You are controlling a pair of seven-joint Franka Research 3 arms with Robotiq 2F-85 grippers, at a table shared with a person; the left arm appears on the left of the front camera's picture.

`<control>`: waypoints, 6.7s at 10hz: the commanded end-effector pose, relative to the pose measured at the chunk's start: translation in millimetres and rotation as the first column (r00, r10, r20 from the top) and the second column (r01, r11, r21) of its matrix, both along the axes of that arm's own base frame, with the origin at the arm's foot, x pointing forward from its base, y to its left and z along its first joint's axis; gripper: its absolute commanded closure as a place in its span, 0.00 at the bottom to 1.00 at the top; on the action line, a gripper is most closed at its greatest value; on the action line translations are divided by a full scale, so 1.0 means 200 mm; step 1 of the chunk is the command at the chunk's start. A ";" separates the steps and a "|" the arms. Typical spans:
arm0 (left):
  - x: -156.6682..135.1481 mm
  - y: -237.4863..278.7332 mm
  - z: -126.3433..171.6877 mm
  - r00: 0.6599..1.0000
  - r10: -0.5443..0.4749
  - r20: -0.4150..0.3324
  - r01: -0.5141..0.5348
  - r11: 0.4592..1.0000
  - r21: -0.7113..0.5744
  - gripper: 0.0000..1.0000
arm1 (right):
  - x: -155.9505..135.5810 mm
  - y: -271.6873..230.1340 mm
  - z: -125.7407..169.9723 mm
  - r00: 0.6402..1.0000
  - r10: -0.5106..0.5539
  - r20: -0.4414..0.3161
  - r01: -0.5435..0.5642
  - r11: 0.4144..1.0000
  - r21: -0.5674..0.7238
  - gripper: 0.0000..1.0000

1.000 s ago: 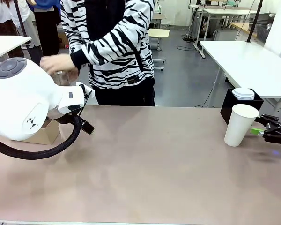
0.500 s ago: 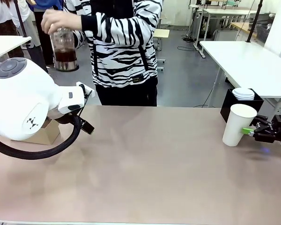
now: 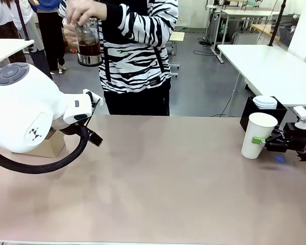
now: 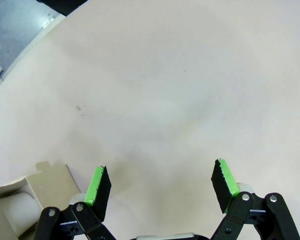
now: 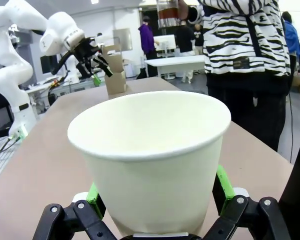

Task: Pour a drink into a cup and package it in a carrier.
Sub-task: Pick up the 600 ml Paper Cup and place it in the middle top area of the table, then when a person places the Paper Cup Lid on the 600 ml Paper Cup , lift the 600 ml Paper Cup.

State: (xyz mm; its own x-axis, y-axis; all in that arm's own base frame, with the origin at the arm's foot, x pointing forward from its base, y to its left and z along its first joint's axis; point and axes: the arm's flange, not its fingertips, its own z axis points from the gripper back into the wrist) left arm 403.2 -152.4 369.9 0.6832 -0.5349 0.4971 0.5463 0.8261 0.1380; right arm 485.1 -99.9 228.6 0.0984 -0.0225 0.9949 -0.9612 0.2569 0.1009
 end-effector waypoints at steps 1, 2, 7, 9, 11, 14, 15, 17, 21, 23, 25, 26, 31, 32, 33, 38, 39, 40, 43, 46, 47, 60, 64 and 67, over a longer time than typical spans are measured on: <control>0.00 0.00 0.00 1.000 0.000 0.000 0.000 1.000 -0.002 0.00 | 0.06 0.03 0.02 1.000 -0.015 -0.016 0.015 1.000 0.014 0.00; 0.00 0.00 0.00 1.000 0.000 0.000 0.000 1.000 -0.002 0.00 | 0.06 0.03 0.01 1.000 -0.018 -0.009 0.018 1.000 -0.003 0.20; 0.00 0.00 0.00 1.000 0.000 0.000 0.000 1.000 -0.002 0.00 | 0.02 0.01 -0.01 1.000 0.008 -0.007 -0.008 1.000 0.004 0.20; 0.00 0.00 0.00 1.000 0.000 0.000 0.000 1.000 -0.002 0.00 | -0.05 0.18 0.20 0.998 -0.050 0.031 0.050 0.999 0.013 0.20; 0.00 0.00 0.00 1.000 0.000 0.000 0.000 1.000 -0.002 0.00 | -0.03 0.43 0.38 0.996 -0.075 0.045 0.077 0.996 -0.043 0.20; 0.00 0.00 0.00 1.000 0.000 0.000 0.000 1.000 -0.002 0.00 | 0.21 0.93 0.51 0.993 -0.107 0.059 0.109 0.993 -0.040 0.20; 0.00 0.00 0.00 1.000 0.000 0.000 0.000 1.000 -0.002 0.00 | 0.30 1.09 0.50 0.989 -0.139 0.057 0.141 0.989 -0.040 0.20; 0.00 0.00 0.00 1.000 0.000 0.000 0.000 1.000 -0.002 0.00 | 0.47 1.30 0.44 0.977 -0.200 0.072 0.200 0.980 0.003 0.20; 0.00 0.00 0.00 1.000 0.000 0.000 0.000 1.000 -0.002 0.00 | 0.71 1.41 0.25 0.939 -0.322 0.124 0.311 0.945 0.099 0.20; 0.00 0.00 0.00 1.000 0.000 0.000 0.000 1.000 -0.002 0.00 | 0.74 1.42 0.14 0.934 -0.339 0.113 0.328 0.939 0.105 0.20; 0.00 0.00 0.00 1.000 0.000 0.000 0.000 1.000 -0.002 0.00 | 0.74 1.43 0.06 0.935 -0.334 0.117 0.325 0.941 0.093 0.20; 0.00 0.00 0.00 1.000 0.000 0.000 0.000 1.000 -0.002 0.00 | 0.75 1.42 0.03 0.936 -0.333 0.111 0.324 0.941 0.092 0.20; 0.00 0.00 0.00 1.000 0.000 0.000 0.000 1.000 -0.002 0.00 | 0.71 1.39 0.01 0.951 -0.302 0.059 0.297 0.951 0.085 0.20; 0.00 0.00 0.00 1.000 0.000 0.000 0.000 1.000 -0.002 0.00 | 0.71 1.39 0.01 0.951 -0.302 0.059 0.297 0.951 0.085 0.20; 0.00 0.00 0.00 1.000 0.000 0.000 0.000 1.000 -0.002 0.00 | 0.71 1.39 0.01 0.951 -0.302 0.059 0.297 0.951 0.085 0.20; 0.00 0.00 0.00 1.000 0.000 0.000 0.000 1.000 -0.002 0.00 | 0.71 1.39 0.01 0.951 -0.302 0.059 0.297 0.951 0.085 0.20; 0.00 0.00 0.00 1.000 0.000 0.000 0.000 1.000 -0.002 0.00 | 0.71 1.39 0.01 0.951 -0.302 0.059 0.297 0.951 0.085 0.20; 0.00 0.00 0.00 1.000 0.000 0.000 0.000 1.000 -0.002 0.00 | 0.71 1.39 0.01 0.951 -0.302 0.059 0.297 0.951 0.085 0.20; 0.00 0.00 0.00 1.000 0.000 0.000 0.000 1.000 -0.002 0.00 | 0.71 1.39 0.01 0.951 -0.302 0.059 0.297 0.951 0.085 0.20; 0.00 0.00 0.00 1.000 0.000 0.000 0.000 1.000 -0.002 0.00 | 0.71 1.39 0.01 0.951 -0.302 0.059 0.297 0.951 0.085 0.20; 0.00 0.00 0.00 1.000 0.000 0.000 0.000 1.000 -0.002 0.00 | 0.71 1.39 0.01 0.951 -0.302 0.059 0.297 0.951 0.085 0.20; 0.00 0.00 0.00 1.000 0.000 0.000 0.000 1.000 -0.002 0.00 | 0.71 1.39 0.01 0.951 -0.302 0.059 0.297 0.951 0.085 0.20; 0.00 0.00 0.00 1.000 0.000 0.000 0.000 1.000 -0.002 0.00 | 0.71 1.39 0.01 0.951 -0.302 0.059 0.297 0.951 0.085 0.20; 0.00 0.00 0.00 1.000 0.000 0.000 0.000 1.000 -0.002 0.00 | 0.71 1.39 0.01 0.951 -0.302 0.059 0.297 0.951 0.085 0.20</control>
